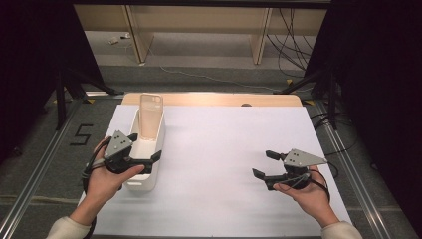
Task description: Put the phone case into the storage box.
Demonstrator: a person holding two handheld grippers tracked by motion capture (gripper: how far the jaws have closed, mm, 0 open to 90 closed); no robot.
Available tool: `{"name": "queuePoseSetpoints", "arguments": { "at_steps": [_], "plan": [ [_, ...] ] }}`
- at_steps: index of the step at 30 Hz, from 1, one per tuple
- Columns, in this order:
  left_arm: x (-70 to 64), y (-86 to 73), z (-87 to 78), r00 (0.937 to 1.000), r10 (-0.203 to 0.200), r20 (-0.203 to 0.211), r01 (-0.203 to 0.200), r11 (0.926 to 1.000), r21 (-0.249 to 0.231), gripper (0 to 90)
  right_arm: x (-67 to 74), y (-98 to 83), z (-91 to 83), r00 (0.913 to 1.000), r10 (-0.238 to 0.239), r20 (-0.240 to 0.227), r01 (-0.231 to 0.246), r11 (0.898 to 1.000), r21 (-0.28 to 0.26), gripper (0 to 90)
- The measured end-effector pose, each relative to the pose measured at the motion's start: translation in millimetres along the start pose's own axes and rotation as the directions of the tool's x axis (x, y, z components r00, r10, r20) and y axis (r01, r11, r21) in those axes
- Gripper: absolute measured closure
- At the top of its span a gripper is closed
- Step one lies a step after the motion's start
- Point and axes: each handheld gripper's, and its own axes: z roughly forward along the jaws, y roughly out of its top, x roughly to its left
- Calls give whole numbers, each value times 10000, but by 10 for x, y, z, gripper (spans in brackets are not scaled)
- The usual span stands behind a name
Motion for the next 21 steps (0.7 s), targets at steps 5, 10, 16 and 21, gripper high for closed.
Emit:
{"name": "queuePoseSetpoints", "arguments": {
  "at_steps": [5,10,16,21],
  "plan": [
    [-38,-32,-16,9999,100,79,-99,9999,-70,40,2,1,1,10000,3,-12,-3,10000,-4,219],
    [-69,-56,-33,9994,336,102,-334,9993,-166,40,-2,2,-3,10000,-3,19,3,10000,-34,219],
    [-89,-102,-46,9989,446,151,-443,9988,-188,38,0,3,-5,10000,1,4,-1,10000,-40,219],
    [-104,-144,-63,9984,554,134,-552,9983,-166,38,-1,2,-5,10000,-3,3,3,10000,-40,219]
  ]
}}
